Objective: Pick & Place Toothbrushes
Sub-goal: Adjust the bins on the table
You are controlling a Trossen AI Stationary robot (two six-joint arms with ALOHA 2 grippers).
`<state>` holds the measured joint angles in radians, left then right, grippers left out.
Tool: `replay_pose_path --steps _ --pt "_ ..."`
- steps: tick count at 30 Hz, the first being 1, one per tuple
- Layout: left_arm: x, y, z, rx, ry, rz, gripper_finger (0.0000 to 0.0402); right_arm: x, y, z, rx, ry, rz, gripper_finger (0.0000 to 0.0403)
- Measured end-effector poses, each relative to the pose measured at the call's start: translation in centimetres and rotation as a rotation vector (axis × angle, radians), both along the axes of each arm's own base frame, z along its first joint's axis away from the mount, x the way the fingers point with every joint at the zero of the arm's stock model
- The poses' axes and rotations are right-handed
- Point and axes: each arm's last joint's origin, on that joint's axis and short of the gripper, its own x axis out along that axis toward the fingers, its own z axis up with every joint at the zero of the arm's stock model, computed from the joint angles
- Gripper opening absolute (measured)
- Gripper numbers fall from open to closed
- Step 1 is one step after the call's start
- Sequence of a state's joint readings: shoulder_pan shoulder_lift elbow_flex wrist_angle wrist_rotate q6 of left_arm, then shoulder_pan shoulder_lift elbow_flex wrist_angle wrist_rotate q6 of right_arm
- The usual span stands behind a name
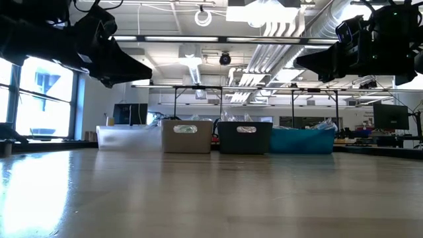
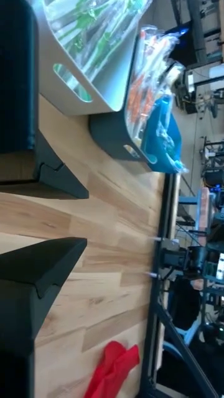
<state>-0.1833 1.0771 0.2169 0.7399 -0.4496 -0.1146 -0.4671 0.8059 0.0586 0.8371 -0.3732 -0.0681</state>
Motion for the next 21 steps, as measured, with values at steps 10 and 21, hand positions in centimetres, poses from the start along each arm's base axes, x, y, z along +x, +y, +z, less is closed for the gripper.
replay_pose_path --steps 10,21 --pt "-0.03 0.01 -0.31 -0.014 0.027 0.002 0.0106 0.0 0.0 -0.03 0.002 0.003 0.0 0.0002" --pt "-0.03 0.01 -0.36 -0.013 0.034 0.002 0.0106 0.0 0.0 -0.03 0.002 0.003 0.0 0.0002"
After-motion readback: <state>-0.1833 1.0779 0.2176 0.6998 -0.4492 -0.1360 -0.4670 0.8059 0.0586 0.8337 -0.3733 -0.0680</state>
